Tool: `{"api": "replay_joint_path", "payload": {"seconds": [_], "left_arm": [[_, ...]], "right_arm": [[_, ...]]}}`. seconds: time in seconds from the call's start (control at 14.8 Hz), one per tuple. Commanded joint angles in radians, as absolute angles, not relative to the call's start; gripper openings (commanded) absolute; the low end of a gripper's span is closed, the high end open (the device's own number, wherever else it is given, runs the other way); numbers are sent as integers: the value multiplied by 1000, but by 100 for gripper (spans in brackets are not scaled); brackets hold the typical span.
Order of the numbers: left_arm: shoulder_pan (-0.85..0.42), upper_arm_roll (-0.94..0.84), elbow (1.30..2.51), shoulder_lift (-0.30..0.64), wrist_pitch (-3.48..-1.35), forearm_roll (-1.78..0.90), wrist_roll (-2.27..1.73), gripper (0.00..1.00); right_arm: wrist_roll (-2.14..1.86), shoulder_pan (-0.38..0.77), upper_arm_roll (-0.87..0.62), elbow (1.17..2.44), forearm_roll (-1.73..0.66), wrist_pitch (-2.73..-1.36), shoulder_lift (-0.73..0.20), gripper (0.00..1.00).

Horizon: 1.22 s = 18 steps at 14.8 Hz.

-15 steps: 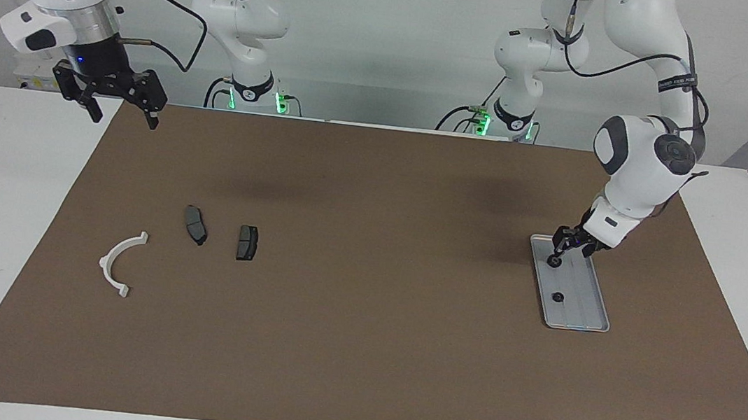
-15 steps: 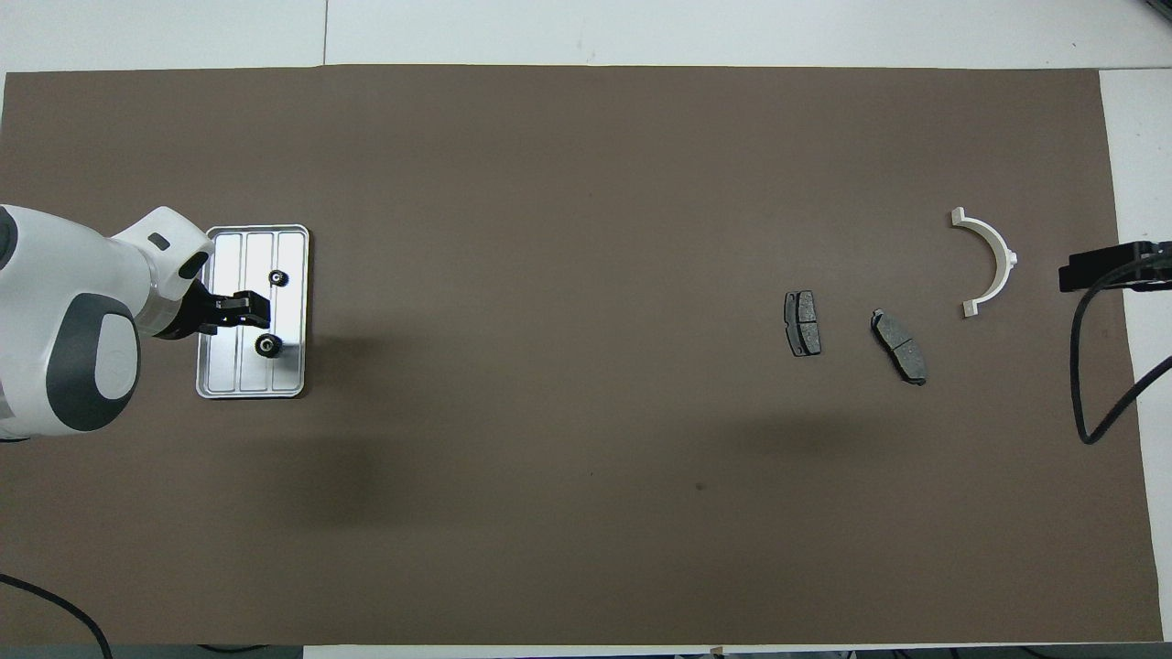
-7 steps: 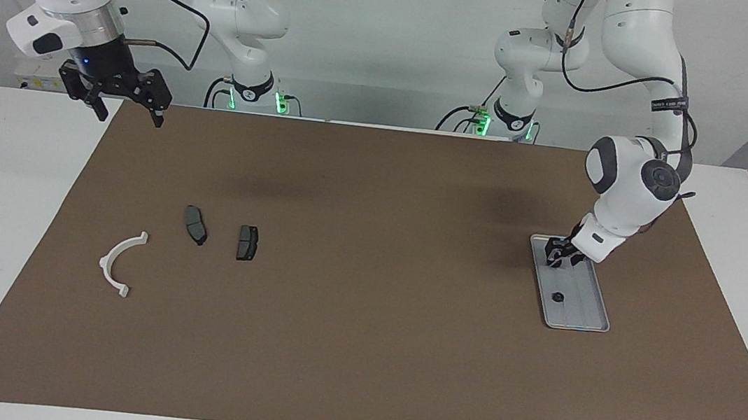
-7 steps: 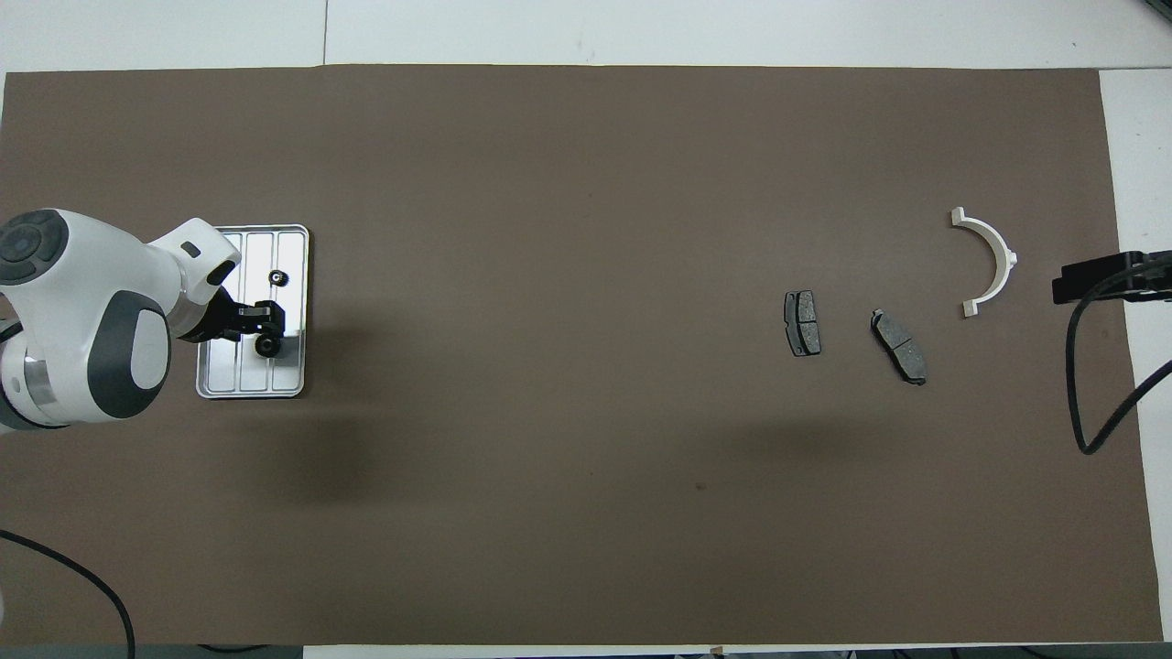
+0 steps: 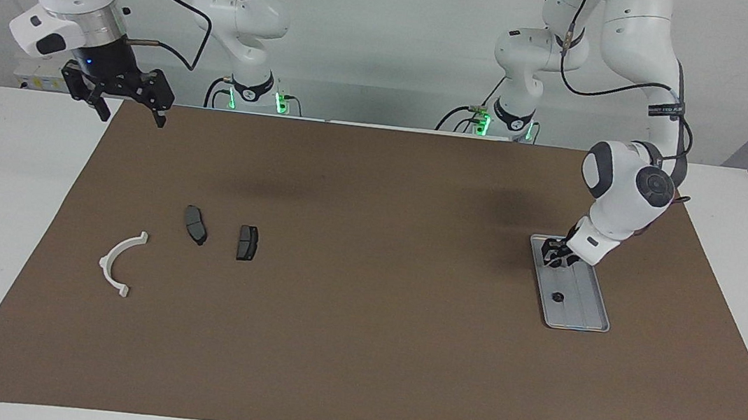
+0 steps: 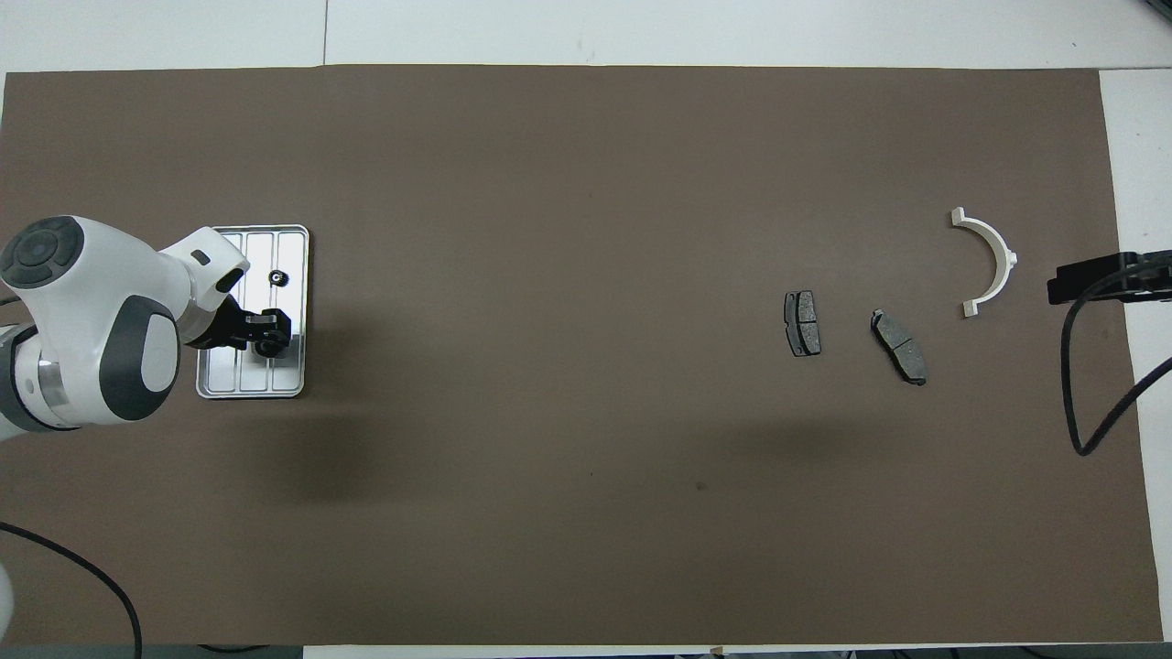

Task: Place bearing gear from tray to pile
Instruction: 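Carry the bearing to the table middle and release it with the left gripper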

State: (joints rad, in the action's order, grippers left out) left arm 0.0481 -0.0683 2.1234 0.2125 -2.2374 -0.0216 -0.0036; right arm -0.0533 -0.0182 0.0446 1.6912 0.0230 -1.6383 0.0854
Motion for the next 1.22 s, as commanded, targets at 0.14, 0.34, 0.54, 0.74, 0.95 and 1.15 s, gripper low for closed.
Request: {"api": "replay_joint_path", "payload": {"seconds": [0.14,0.34,0.54,0.74,0.95,1.15], "left_arm": [[61,-75,2164,203,-2272,-11,3,58],[61,-75,2172,201,-2273,-11,3,47],[61,-75,2168,201,-2270,-11,3,5],[54,-75,2059,218,-2182,-18,-11,0],[-24,-80,1924,236,-2082,-21,-177,0],[-148,-81,1872,252,-2068,-25,-397,0]], "right_arm": [[-28,3,38,1709,14,-1637,100,100],[-25,5,38,1724,14,-1632,103,100],[-29,3,38,1744,14,-1631,112,100],[-35,5,38,1740,14,-1621,112,100],[-35,5,38,1741,12,-1629,112,100],[-32,5,38,1740,-18,-1638,110,100]]}}
